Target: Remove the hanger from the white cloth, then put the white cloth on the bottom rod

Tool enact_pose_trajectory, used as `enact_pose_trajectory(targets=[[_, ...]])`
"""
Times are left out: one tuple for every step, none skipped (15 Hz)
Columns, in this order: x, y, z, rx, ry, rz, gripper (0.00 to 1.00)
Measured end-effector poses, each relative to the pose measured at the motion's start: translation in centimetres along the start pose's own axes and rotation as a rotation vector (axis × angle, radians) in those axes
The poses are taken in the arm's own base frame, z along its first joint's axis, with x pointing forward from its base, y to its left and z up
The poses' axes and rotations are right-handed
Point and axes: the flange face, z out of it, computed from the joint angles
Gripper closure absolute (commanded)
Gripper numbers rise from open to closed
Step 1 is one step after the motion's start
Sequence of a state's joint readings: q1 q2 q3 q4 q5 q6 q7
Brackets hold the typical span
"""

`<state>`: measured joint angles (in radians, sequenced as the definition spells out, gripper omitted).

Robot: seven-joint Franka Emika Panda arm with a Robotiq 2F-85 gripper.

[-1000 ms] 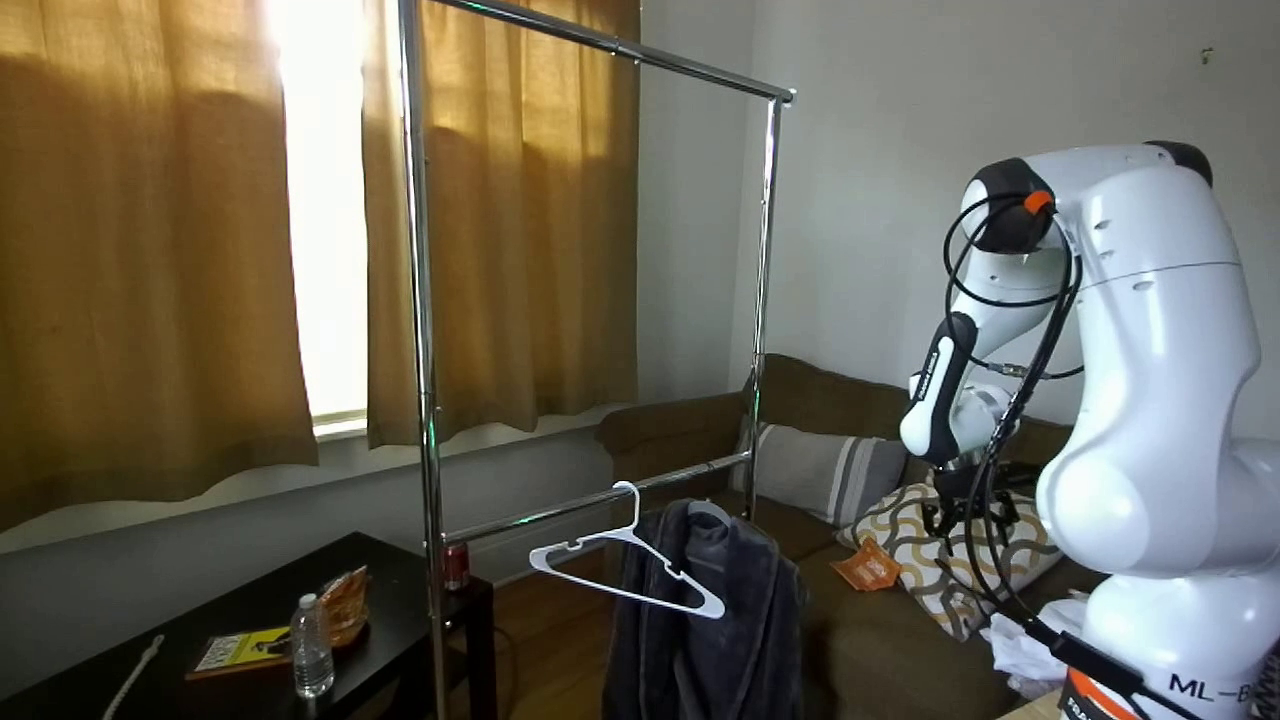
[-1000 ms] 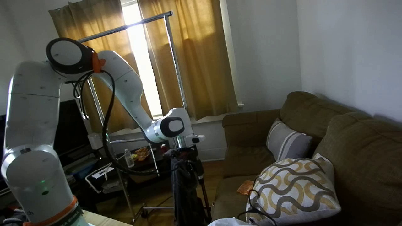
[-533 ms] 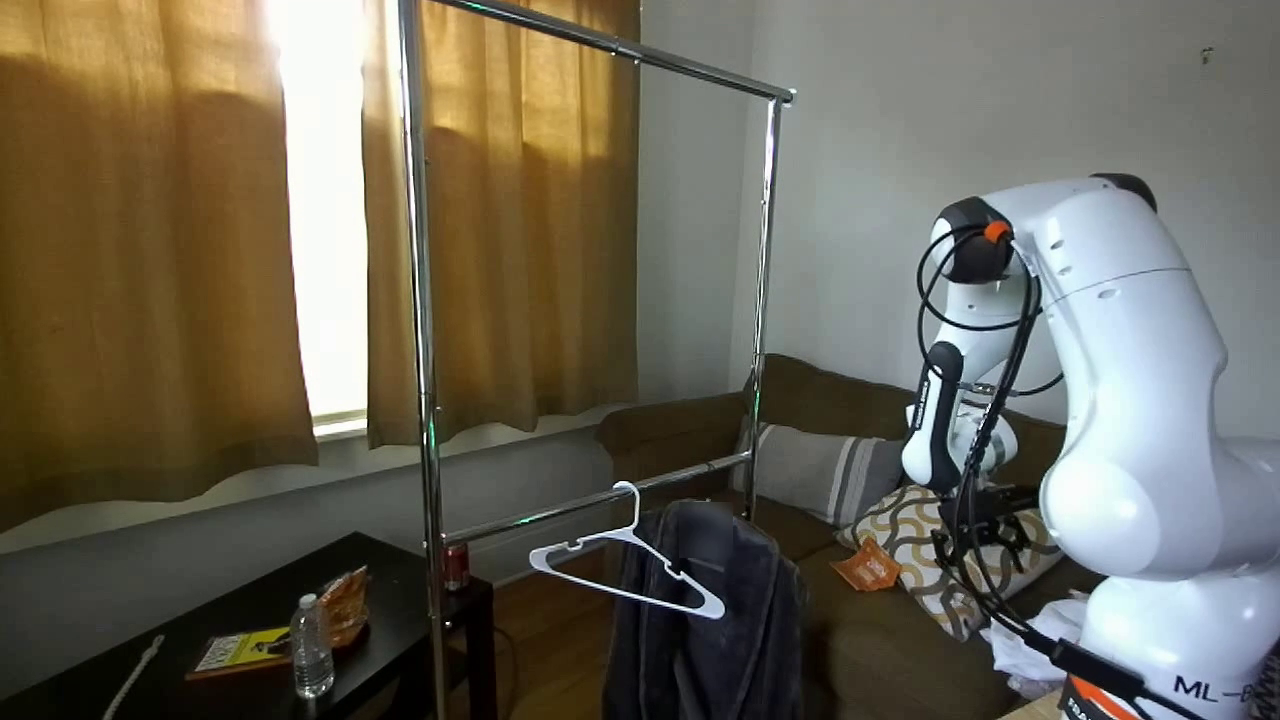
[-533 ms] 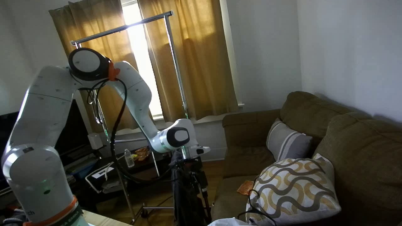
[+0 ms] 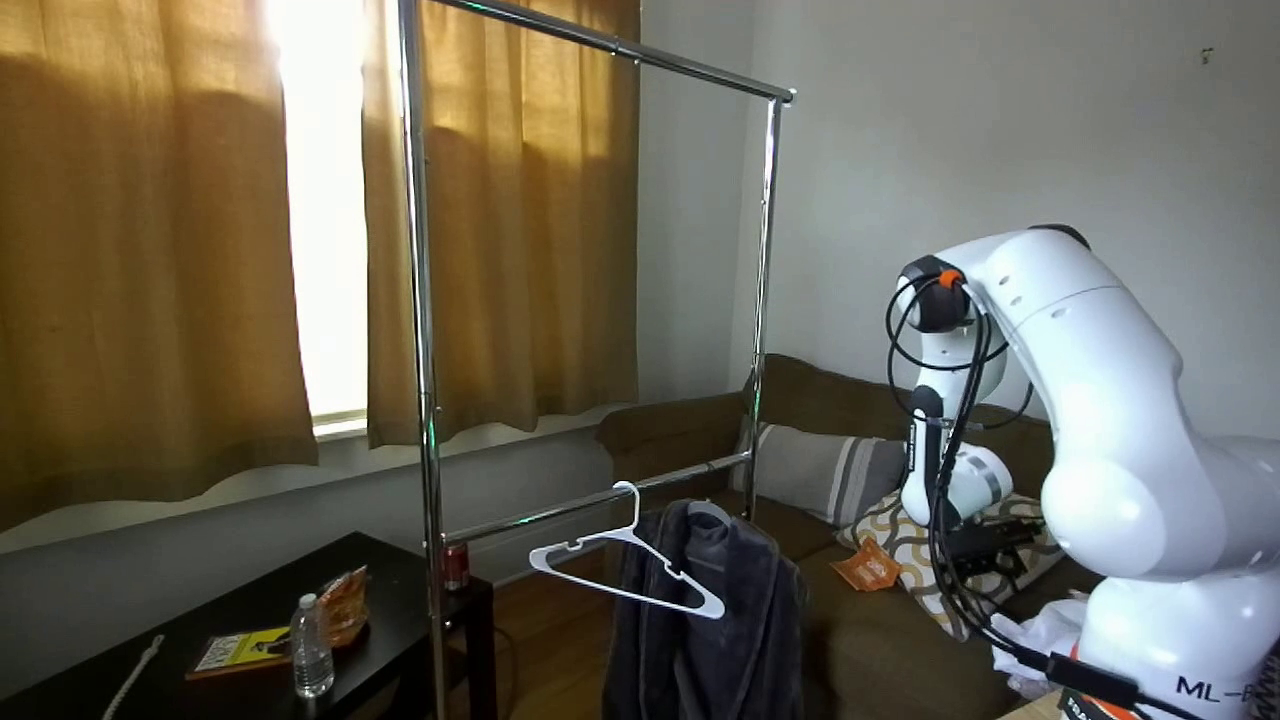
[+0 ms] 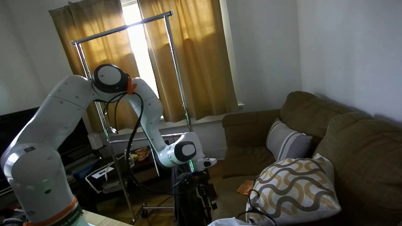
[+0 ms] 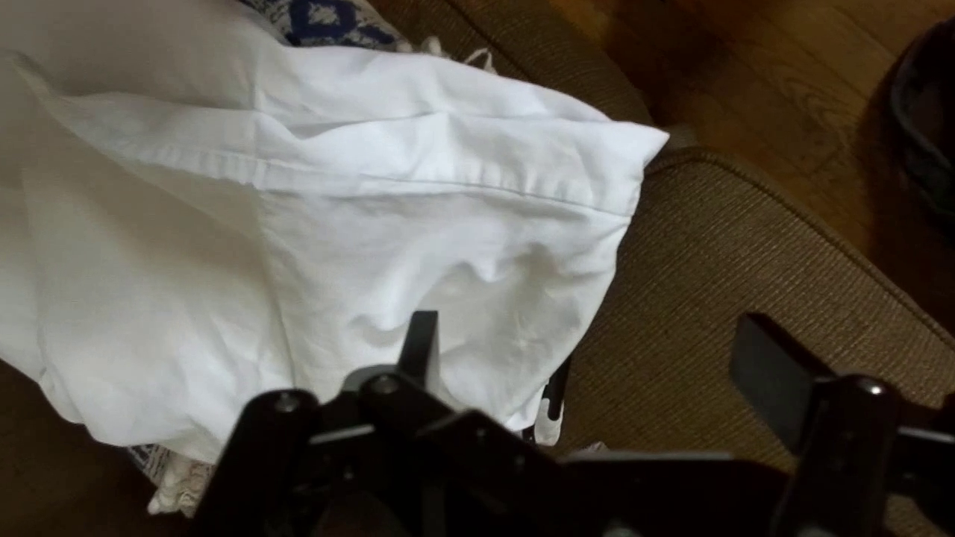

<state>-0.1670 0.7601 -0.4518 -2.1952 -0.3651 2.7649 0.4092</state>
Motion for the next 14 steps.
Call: enact_pose_trajectory(targets=[[0.2,-0.5,0.7,-0.006,-0.005,0.001,0.00],[0.4,-1.0,1.4,-0.015,-0.010,0.000,0.00],[0.5,-1.3,2.0,-0.026,-0.014,-0.002,0.00],[0.6,-1.6,2.7,-0.038,-0.018,-0.004,0.00],[0.7,-1.8,3.3,-0.049,-0.022,-0.004,0.00],[0.8,-2.0,4.0,-0.058,-0.027,-0.003,0.01],[0.8,-2.1,4.7,-0.066,-0.032,-0.003,0.02],[0.8,-2.2,5.3,-0.073,-0.038,-0.003,0.07],[0.9,-2.2,5.9,-0.078,-0.043,-0.005,0.24],[0.9,-2.3,6.4,-0.083,-0.048,-0.005,0.28],[0.9,-2.3,6.8,-0.088,-0.052,-0.006,0.35],[0.9,-2.2,7.2,-0.093,-0.055,-0.005,0.43],[1.0,-2.1,7.5,-0.098,-0.057,-0.004,0.52],[1.1,-2.0,7.7,-0.103,-0.057,-0.003,0.59]])
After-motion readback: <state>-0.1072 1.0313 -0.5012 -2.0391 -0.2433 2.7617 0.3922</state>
